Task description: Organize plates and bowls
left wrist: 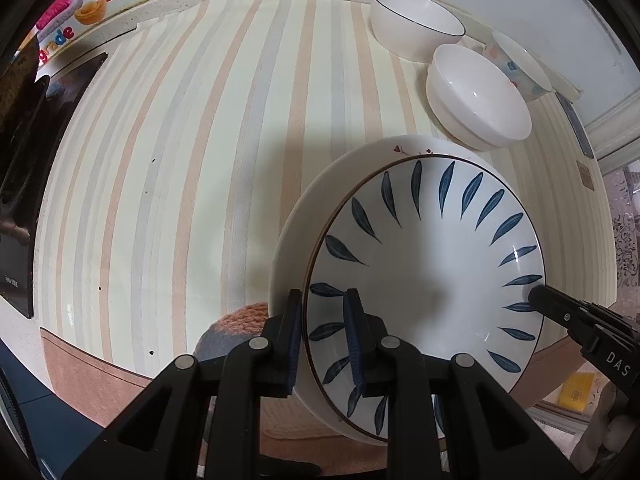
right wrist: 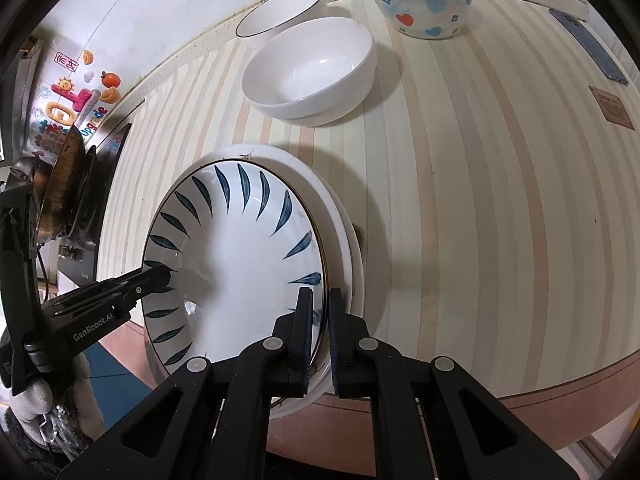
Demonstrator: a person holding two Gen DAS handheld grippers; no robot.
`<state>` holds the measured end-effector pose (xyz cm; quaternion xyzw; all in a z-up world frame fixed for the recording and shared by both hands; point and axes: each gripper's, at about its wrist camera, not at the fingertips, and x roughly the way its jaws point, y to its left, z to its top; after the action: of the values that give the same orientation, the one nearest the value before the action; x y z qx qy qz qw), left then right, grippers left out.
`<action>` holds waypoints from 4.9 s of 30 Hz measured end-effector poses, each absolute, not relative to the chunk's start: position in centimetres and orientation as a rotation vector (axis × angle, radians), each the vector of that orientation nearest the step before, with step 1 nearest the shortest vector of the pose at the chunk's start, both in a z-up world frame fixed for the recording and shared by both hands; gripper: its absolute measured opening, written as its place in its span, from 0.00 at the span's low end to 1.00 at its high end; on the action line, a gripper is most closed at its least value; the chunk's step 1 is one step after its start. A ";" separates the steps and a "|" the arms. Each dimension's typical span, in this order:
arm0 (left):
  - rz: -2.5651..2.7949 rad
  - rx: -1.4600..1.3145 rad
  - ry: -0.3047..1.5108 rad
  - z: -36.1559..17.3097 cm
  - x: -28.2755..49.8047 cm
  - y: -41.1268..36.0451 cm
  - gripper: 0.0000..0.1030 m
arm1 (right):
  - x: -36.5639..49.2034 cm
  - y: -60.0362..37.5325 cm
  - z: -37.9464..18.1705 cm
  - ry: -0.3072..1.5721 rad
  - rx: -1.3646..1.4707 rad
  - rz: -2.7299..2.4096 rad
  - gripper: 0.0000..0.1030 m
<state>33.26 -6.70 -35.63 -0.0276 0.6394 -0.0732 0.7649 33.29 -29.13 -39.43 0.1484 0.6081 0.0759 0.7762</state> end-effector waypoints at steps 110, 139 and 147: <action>-0.384 0.064 1.431 -31.5 38.1 -26.5 0.14 | 40.0 -42.9 -36.2 1.341 0.363 0.139 0.10; -0.415 0.182 1.517 -35.5 34.5 -32.7 0.14 | 33.6 -48.4 -40.9 1.444 0.536 0.088 0.12; -0.378 0.065 1.404 -28.9 36.5 -29.1 0.15 | 33.3 -51.6 -36.9 1.371 0.628 0.089 0.13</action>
<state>36.49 -29.06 -28.93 0.0298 0.6418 -0.1725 0.7466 33.27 -51.56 -36.94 0.2850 0.6220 0.0403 0.7282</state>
